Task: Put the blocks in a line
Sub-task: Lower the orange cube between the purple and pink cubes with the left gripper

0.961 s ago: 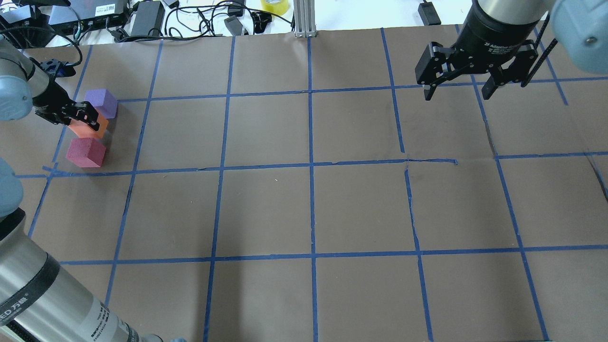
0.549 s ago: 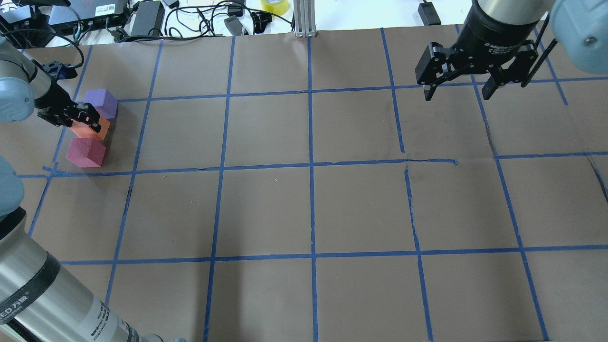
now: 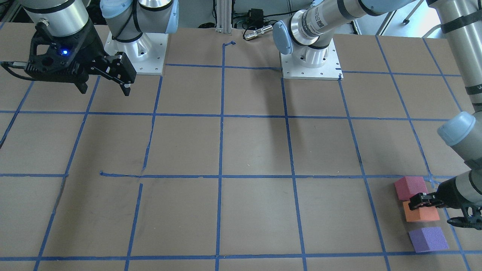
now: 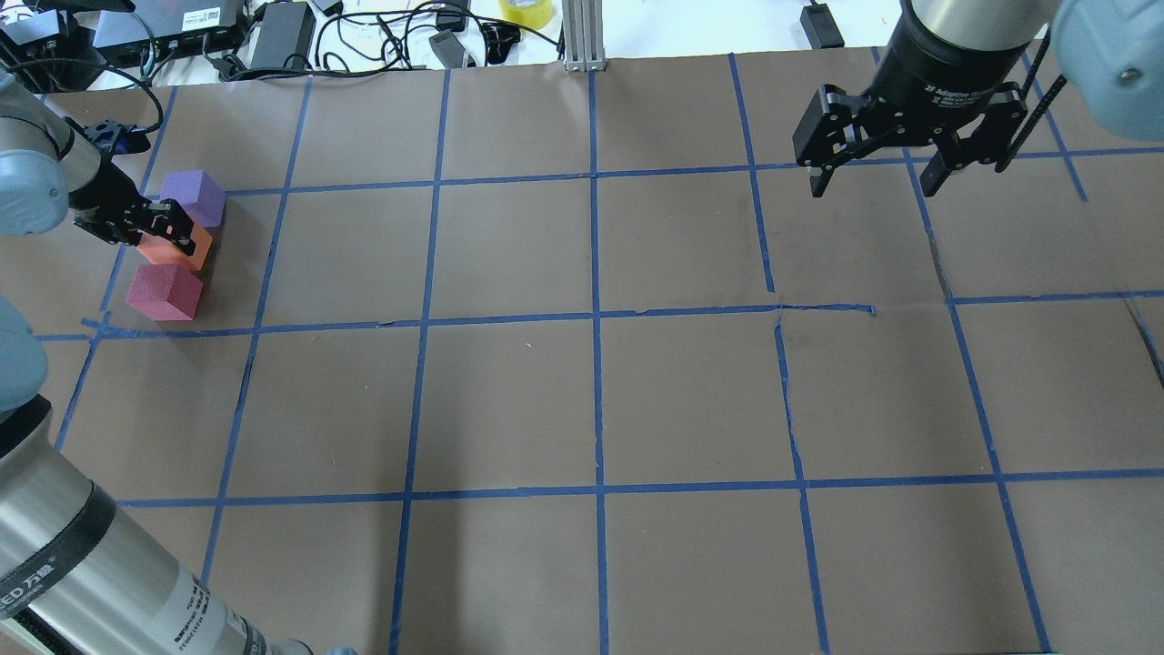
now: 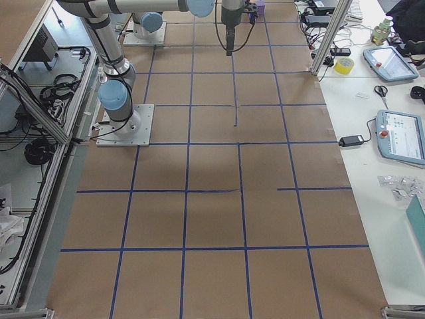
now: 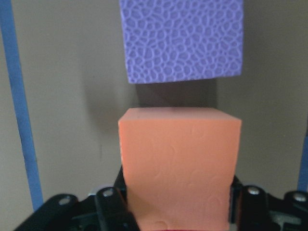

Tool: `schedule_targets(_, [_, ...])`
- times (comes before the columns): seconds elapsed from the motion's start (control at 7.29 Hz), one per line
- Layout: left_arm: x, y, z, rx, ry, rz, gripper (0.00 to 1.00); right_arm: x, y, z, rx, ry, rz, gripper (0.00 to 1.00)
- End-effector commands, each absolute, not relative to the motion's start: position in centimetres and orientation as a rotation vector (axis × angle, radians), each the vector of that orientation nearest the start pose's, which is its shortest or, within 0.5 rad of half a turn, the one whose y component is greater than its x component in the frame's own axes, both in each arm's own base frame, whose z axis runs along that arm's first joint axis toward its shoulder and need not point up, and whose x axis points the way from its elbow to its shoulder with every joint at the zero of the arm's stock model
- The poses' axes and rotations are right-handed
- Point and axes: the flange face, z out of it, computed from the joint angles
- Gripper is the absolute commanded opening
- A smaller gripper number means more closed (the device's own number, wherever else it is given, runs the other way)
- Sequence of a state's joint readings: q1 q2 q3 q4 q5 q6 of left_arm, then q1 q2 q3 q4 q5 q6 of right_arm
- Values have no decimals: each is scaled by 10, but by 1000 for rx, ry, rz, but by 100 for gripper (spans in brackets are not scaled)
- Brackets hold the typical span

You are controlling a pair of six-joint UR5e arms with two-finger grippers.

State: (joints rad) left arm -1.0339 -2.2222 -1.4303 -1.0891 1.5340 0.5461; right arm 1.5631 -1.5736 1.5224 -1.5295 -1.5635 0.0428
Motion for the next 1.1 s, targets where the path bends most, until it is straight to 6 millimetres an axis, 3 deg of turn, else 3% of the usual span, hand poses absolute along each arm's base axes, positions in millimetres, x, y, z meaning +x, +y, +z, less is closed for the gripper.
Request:
schedule_targets(0.0, [239, -669, 204, 11, 3188, 15, 4, 131, -492, 511, 84, 3126, -28, 100])
schedule_targets(0.27, [239, -668, 203, 11, 3189, 21, 50, 129, -491, 513, 80, 3141, -31, 100])
schedule_targets(0.41, [239, -669, 205, 23, 3188, 13, 84, 129, -491, 515, 80, 3143, -39, 100])
schedule_targets(0.55, [237, -667, 204, 38, 3191, 17, 95, 129, -491, 515, 73, 3145, -32, 100])
schedule_targets(0.82, [236, -664, 209, 28, 3191, 12, 97, 129, -491, 517, 70, 3145, -41, 100])
schedule_targets(0.96, [235, -663, 223, 29, 3180, -11, 99, 129, -492, 516, 70, 3146, -39, 100])
